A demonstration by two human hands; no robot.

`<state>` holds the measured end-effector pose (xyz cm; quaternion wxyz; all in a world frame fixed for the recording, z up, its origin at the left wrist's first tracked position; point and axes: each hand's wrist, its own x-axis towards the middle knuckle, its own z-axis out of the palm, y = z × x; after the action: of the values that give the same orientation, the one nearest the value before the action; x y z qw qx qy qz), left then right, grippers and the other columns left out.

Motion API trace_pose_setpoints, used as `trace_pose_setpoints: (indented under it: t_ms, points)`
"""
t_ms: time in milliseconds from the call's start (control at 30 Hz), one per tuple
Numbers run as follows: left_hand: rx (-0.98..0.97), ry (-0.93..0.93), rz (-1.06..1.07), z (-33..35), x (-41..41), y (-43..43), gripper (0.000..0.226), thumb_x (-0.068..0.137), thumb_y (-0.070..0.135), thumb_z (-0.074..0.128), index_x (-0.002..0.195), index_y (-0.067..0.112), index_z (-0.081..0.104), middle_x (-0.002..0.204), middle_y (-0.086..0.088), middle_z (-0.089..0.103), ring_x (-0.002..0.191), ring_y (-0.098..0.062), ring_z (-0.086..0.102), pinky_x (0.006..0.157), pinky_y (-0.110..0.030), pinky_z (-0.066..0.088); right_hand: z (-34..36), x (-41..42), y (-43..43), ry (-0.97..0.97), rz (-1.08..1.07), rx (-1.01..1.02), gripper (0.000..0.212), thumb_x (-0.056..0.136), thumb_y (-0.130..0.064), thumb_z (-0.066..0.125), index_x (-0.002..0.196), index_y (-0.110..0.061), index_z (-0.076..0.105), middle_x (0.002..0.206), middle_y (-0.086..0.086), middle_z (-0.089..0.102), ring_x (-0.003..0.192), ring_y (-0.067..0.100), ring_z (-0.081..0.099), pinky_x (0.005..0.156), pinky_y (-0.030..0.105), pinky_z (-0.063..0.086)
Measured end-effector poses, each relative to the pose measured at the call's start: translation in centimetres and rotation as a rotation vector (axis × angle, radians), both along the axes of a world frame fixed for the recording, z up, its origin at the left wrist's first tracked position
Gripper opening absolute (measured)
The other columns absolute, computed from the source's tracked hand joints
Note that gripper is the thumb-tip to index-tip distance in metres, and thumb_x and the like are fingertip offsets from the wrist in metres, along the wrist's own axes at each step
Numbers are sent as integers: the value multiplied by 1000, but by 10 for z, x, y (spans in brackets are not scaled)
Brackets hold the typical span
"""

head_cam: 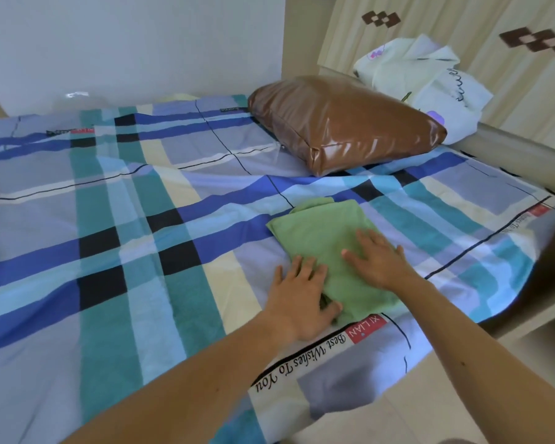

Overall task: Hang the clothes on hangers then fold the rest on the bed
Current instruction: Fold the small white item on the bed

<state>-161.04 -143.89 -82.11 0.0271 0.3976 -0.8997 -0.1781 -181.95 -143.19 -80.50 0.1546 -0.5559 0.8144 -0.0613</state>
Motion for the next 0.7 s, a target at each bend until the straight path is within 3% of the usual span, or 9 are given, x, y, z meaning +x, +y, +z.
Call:
trace_pose_setpoints:
  t_ms: [133, 267, 367, 467, 567, 700]
  points:
    - [132, 329, 183, 37, 44, -1, 80, 82, 65, 41, 144, 16, 42, 147, -7, 44, 137, -27, 40, 113, -37, 32, 40, 49, -6, -181, 79, -228, 82, 100, -51, 52, 163, -20, 11, 169, 10, 12, 156, 23, 11, 125, 41, 11]
    - [137, 469, 386, 55, 129, -6, 64, 96, 44, 59, 150, 15, 37, 151, -3, 39, 139, -20, 38, 109, -24, 27, 74, 114, -16, -311, 211, -326, 81, 99, -42, 59, 162, -20, 13, 168, 1, 19, 155, 16, 15, 119, 26, 15]
    - [67, 491, 541, 61, 209, -6, 59, 98, 39, 60, 149, 17, 39, 149, -2, 40, 138, -20, 40, 110, -24, 27, 85, 171, -30, -374, 330, -345, 80, 98, -41, 61, 162, -24, 16, 166, 0, 24, 153, 16, 21, 120, 29, 19]
    - [24, 497, 734, 64, 289, 1, 61, 98, 40, 59, 150, 16, 38, 151, -3, 41, 137, -22, 40, 114, -33, 31, 93, 234, -47, -415, 468, -337, 80, 96, -41, 63, 161, -28, 17, 164, 0, 29, 152, 16, 26, 120, 32, 23]
    - [-64, 532, 851, 67, 349, 15, 60, 99, 39, 57, 150, 13, 37, 153, -5, 39, 142, -21, 36, 114, -31, 27, 96, 292, -56, -432, 609, -312, 80, 95, -42, 63, 161, -29, 18, 164, -2, 30, 148, 17, 34, 120, 35, 29]
    - [-120, 595, 963, 65, 397, 37, 61, 99, 38, 57, 151, 14, 36, 150, -3, 39, 137, -20, 40, 114, -33, 32, 88, 370, -58, -430, 836, -245, 82, 96, -46, 61, 162, -31, 15, 165, -5, 26, 150, 14, 29, 122, 37, 27]
